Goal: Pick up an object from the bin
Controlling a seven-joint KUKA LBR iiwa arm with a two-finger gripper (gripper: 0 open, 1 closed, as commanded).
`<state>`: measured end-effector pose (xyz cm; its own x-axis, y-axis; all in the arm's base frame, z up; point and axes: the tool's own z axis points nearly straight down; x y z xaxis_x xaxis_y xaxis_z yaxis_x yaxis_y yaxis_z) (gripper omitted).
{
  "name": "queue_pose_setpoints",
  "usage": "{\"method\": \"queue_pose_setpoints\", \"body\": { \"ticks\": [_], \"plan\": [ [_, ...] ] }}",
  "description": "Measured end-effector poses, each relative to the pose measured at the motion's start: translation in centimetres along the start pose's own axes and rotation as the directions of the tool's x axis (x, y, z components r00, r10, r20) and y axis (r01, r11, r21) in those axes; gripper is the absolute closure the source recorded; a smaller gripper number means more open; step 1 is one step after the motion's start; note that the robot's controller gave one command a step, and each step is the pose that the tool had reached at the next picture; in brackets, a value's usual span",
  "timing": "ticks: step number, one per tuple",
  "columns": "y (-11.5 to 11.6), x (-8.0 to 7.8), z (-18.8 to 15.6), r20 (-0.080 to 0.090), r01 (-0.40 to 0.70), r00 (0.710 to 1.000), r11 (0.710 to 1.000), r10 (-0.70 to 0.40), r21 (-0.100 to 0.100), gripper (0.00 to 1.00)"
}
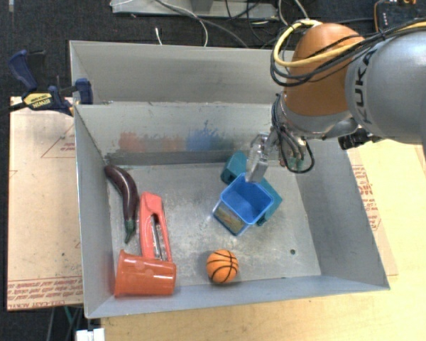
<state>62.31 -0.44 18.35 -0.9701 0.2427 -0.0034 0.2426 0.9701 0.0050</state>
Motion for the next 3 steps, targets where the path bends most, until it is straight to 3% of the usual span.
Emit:
{"method": "queue_pose_setpoints", "body": {
  "ticks": [1,2,3],
  "plan": [
    [0.0,0.0,0.0,0.000,0.000,1.000,1.000,0.000,0.000,1.00],
    [1.2,1.5,-0.6,0.001,0.309,0.951,0.951,-0.309,-0.001,1.00],
    [0.9,0.9,-0.7,0.004,0.048,0.999,0.999,-0.048,-0.001,1.00]
  ]
}}
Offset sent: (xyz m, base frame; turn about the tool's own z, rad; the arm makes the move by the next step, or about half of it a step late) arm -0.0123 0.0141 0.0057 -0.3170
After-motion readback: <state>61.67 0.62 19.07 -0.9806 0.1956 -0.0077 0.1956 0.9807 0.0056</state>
